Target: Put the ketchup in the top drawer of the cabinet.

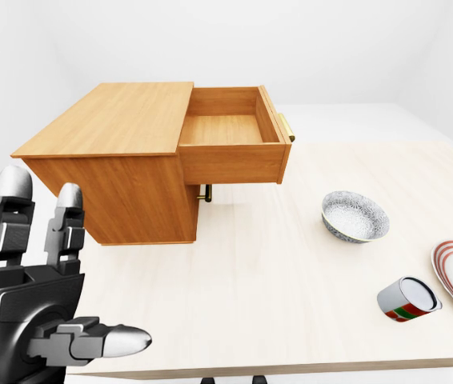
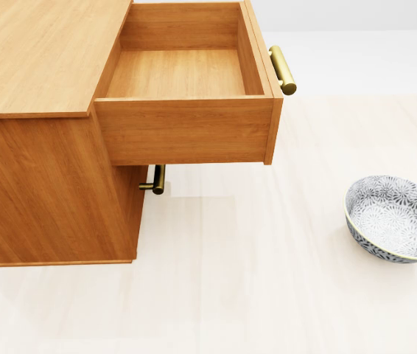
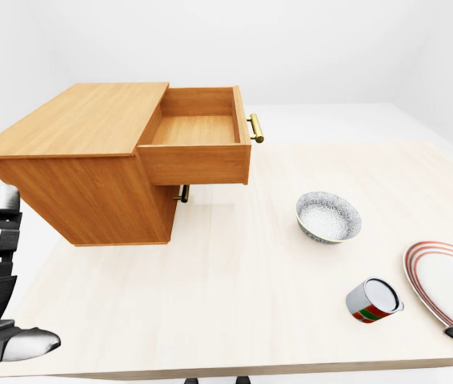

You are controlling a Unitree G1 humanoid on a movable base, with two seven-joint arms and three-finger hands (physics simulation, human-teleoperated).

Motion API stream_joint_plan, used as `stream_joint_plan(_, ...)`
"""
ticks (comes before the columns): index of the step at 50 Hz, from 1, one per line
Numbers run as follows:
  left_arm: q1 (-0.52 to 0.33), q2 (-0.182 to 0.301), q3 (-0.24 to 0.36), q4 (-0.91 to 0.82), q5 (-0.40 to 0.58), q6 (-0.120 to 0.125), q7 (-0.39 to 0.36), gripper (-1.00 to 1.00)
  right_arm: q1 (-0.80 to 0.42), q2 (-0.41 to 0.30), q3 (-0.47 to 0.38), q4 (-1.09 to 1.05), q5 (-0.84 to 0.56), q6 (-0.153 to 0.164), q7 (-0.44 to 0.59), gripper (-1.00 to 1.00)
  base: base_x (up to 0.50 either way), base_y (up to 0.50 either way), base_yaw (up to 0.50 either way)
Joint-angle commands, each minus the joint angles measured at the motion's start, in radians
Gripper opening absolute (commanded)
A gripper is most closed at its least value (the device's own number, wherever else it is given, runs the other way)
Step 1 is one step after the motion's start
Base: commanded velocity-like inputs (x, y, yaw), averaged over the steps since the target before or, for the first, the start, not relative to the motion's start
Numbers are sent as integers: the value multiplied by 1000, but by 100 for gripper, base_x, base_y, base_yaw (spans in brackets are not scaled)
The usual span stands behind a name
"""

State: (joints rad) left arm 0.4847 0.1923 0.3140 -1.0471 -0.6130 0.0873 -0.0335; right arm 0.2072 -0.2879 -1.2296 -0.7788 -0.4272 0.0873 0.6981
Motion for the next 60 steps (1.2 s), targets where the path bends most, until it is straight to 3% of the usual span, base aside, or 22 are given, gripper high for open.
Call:
stream_joint_plan(1, -2, -17, -21, 0, 33, 0, -7, 100, 10, 39, 99, 119, -31, 0, 0, 98, 0, 0, 0)
stream_joint_plan(4, -18, -64, -5, 0, 57, 0, -49, 100, 14, 47, 130, 157, -39, 0, 0, 98, 0, 0, 0)
stream_joint_plan(7, -25, 7, 10, 0, -5, 0, 13, 100, 27, 64, 147, 156, -51, 0, 0, 98, 0, 0, 0)
stream_joint_plan(10, -26, 23, 7, 0, -15, 0, 30, 100, 27, 72, 168, 178, -58, 0, 0, 98, 0, 0, 0)
stream_joint_plan(11, -14, -9, -1, 0, 12, 0, 0, 100, 27, 73, 174, 183, -60, 0, 0, 98, 0, 0, 0)
stream_joint_plan(13, -21, 21, 9, 0, -16, 0, 25, 100, 29, 72, 175, 162, -67, 0, 0, 98, 0, 0, 0)
stream_joint_plan(16, -30, 25, -1, 0, -8, 0, 36, 100, 27, 64, 179, 173, -78, 0, 0, 98, 0, 0, 0)
stream_joint_plan(18, -23, -19, -11, 0, 21, 0, -13, 100, 25, 61, 185, 195, -80, 0, 0, 98, 0, 0, 0)
stream_joint_plan(22, -45, -6, 12, 0, -3, 0, 2, 100, 40, 79, 209, 240, -91, 0, 0, 98, 0, 0, 0)
stream_joint_plan(28, -6, 39, -13, 0, -18, 0, 29, 100, 39, 75, 244, 325, -99, 0, 0, 98, 0, 0, 0)
stream_joint_plan(40, -4, 48, -16, 0, -23, 0, 39, 100, 40, 63, 263, 381, -88, 0, 0, 98, 0, 0, 0)
stream_joint_plan(43, 4, -36, -12, 0, 30, 0, -39, 100, 43, 61, 266, 404, -85, 0, 0, 98, 0, 0, 0)
stream_joint_plan(45, 1, -54, -2, 0, 34, 0, -59, 100, 46, 61, 267, 413, -84, 0, 0, 98, 0, 0, 0)
stream_joint_plan(46, -11, -9, 5, 0, -1, 0, -17, 100, 47, 61, 271, 427, -85, 0, 0, 98, 0, 0, 0)
stream_joint_plan(49, -3, 37, -14, 0, -18, 0, 26, 100, 45, 55, 278, 454, -81, 0, 0, 98, 0, 0, 0)
stream_joint_plan(51, -8, 0, -16, 0, 9, 0, -2, 100, 43, 48, 284, 476, -84, 0, 0, 98, 0, 0, 0)
stream_joint_plan(53, -37, 18, 0, 0, -12, 0, 22, 100, 43, 41, 296, 493, -90, 0, 0, 97, 0, 0, 0)
stream_joint_plan(54, -30, -13, -3, 0, 11, 0, -6, 100, 41, 39, 299, 500, -91, 0, 0, 98, 0, 0, 0)
stream_joint_plan(59, -29, 29, 1, 0, -23, 0, 27, 100, 30, 14, 308, 512, -94, 0, 0, 98, 0, 0, 0)
stream_joint_plan(60, -22, 15, -4, 0, -10, 0, 14, 100, 29, 7, 305, 507, -96, 0, 0, 98, 0, 0, 0)
